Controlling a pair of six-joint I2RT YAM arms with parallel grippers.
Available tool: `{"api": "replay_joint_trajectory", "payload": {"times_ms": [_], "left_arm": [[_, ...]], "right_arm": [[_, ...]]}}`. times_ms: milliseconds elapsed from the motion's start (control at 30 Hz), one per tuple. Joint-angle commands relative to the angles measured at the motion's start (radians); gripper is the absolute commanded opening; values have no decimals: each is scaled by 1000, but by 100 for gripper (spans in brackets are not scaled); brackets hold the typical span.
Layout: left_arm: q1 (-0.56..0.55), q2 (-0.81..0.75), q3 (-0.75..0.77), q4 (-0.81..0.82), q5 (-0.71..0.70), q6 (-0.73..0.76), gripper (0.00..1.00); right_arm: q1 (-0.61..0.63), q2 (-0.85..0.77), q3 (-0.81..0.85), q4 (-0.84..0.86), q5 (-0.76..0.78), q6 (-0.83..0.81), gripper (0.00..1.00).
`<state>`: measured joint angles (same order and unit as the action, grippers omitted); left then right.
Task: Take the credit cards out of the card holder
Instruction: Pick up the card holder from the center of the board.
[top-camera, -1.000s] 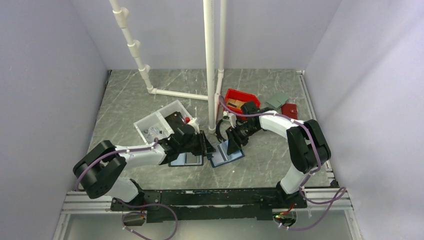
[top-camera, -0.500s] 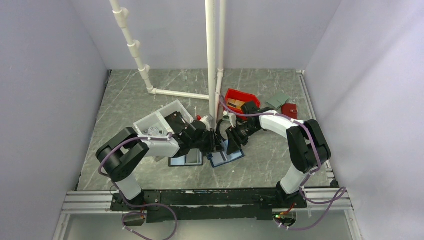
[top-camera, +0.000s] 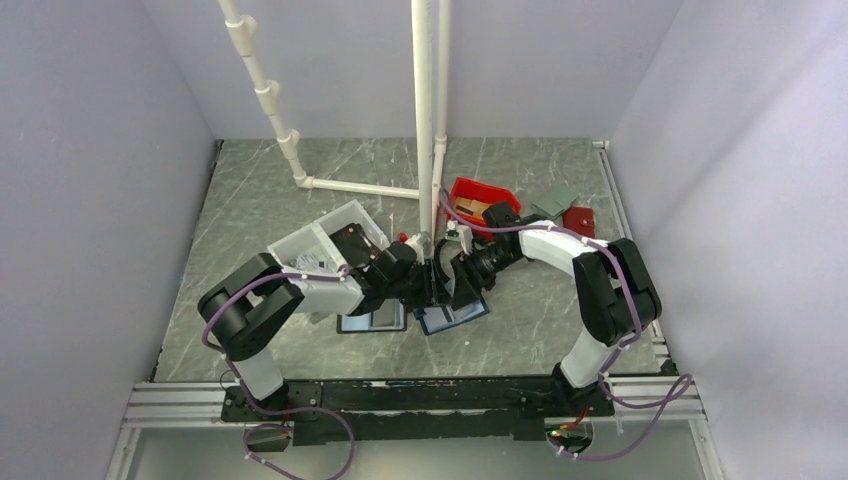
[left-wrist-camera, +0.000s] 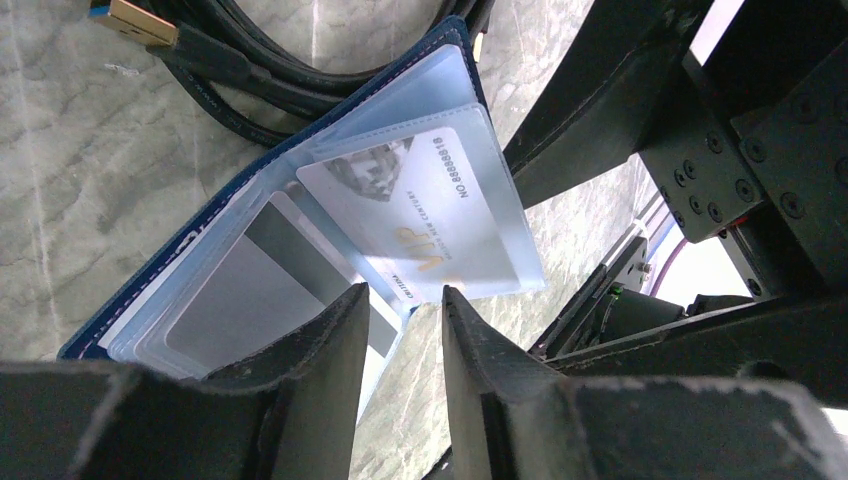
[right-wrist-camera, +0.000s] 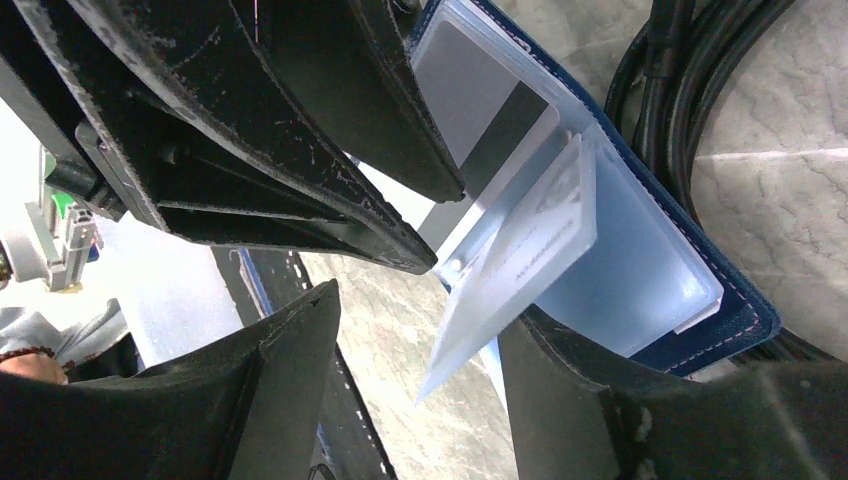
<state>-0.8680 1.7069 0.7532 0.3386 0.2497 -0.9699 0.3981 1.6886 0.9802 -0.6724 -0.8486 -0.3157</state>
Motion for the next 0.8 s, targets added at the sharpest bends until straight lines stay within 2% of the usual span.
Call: {"api": "replay_joint_trajectory", "payload": {"times_ms": [0, 100, 367, 500, 600, 767], "left_arm": [[-5, -13, 29, 38, 14, 3, 38], [-6, -27, 15, 37, 5, 1, 38], [-5, -185, -127, 80, -82, -34, 36], [-5, -239, -202, 165, -102, -63, 36], [-5, -244, -255, 288, -96, -89, 36], [-5, -216, -283, 415, -77, -93, 38]], "right_arm": [[-7, 1, 32, 9, -38, -18, 61], [-8, 4, 24, 26, -16, 2, 54], [-30, 22, 13, 69, 49, 53, 14], [-46, 30, 14, 73, 56, 65, 2], [-80, 23, 12, 72, -6, 68, 0], [-114, 12, 10, 38, -215, 31, 0]]}}
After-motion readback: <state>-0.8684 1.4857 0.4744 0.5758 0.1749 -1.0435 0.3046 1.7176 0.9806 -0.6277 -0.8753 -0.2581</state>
